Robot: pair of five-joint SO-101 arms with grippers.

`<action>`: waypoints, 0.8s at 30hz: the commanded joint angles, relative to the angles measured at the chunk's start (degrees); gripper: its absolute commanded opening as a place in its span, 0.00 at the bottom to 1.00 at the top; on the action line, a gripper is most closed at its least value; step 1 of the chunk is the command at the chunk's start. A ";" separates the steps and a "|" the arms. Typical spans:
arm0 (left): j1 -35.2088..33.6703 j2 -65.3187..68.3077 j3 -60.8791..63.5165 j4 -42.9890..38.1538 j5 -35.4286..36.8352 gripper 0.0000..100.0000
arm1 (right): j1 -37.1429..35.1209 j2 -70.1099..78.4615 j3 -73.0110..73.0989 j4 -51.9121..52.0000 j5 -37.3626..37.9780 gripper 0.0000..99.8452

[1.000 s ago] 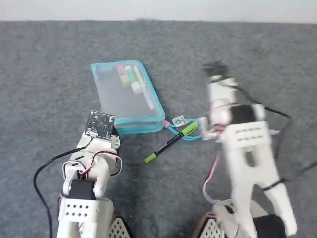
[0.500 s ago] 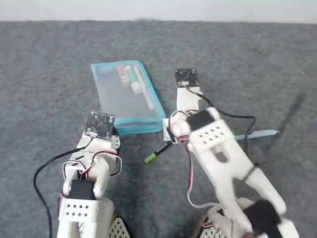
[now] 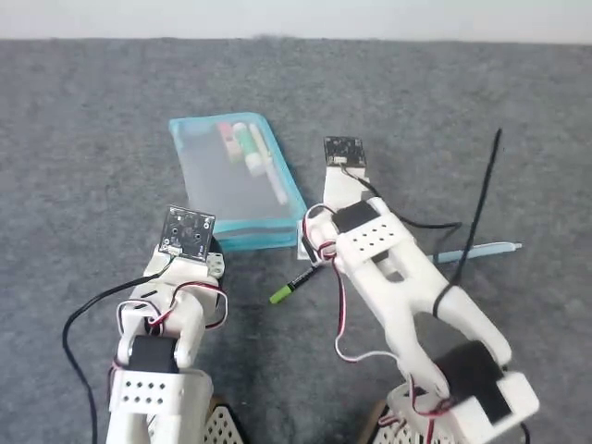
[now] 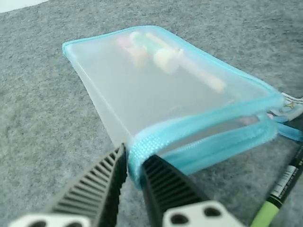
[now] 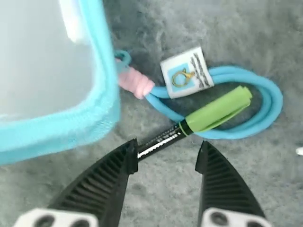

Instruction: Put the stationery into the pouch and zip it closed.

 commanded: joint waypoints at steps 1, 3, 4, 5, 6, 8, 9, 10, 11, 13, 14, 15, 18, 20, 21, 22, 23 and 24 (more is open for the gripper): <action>0.44 -1.05 -1.01 -2.29 0.53 0.01 | 1.01 2.86 -3.08 -0.22 -0.79 0.19; 0.44 -1.05 -1.01 -2.20 0.53 0.01 | 1.10 4.53 -4.04 -1.36 -0.79 0.19; 0.44 -1.05 -1.01 -2.11 0.53 0.01 | 1.45 5.32 -4.40 -1.71 -0.79 0.19; 0.35 -1.05 -1.01 -2.11 0.53 0.01 | 1.63 6.02 -4.92 -1.89 -0.79 0.19; 0.26 -1.05 -1.01 -2.11 0.53 0.01 | 1.80 6.73 -5.45 -1.80 -0.79 0.19; 0.18 -1.05 -1.01 -2.11 0.53 0.01 | 2.24 8.22 -5.89 -1.80 -0.79 0.19; 0.18 -1.05 -1.01 -2.02 0.53 0.01 | 2.77 9.01 -5.98 -1.80 -0.79 0.19; 0.18 -1.05 -1.01 -2.02 0.53 0.01 | 3.30 9.80 -6.15 -1.80 -0.79 0.18; 0.18 -1.05 -1.01 -2.02 0.53 0.01 | 3.91 10.33 -6.15 -1.89 -0.62 0.17; 0.18 -1.05 -1.01 -2.02 0.53 0.01 | 5.14 11.12 -6.33 -1.98 -0.35 0.12; 0.18 -1.05 -1.01 -2.02 0.53 0.01 | 5.85 11.56 -6.77 -1.98 -0.18 0.10; 0.18 -1.05 -1.01 -2.02 0.62 0.01 | 6.55 11.91 -7.38 -1.63 0.79 0.08; 0.18 -1.05 -1.01 -2.02 0.62 0.01 | 8.13 11.38 -7.91 -1.45 4.48 0.03; 0.18 -1.05 -1.01 -2.02 0.62 0.01 | 9.19 10.86 -8.09 -1.45 6.15 0.01; 0.18 -1.05 -1.01 -2.02 0.62 0.01 | 9.71 10.15 -8.53 -1.45 7.30 0.01; 0.18 -1.05 -1.01 -2.02 0.62 0.01 | 10.42 9.27 -9.05 -1.27 8.70 0.01; 0.18 -1.05 -1.01 -2.02 0.62 0.01 | 11.38 8.22 -9.49 -0.84 10.64 0.01; 0.18 -1.05 -1.01 -2.02 0.62 0.01 | 12.53 6.99 -10.11 0.13 13.10 0.01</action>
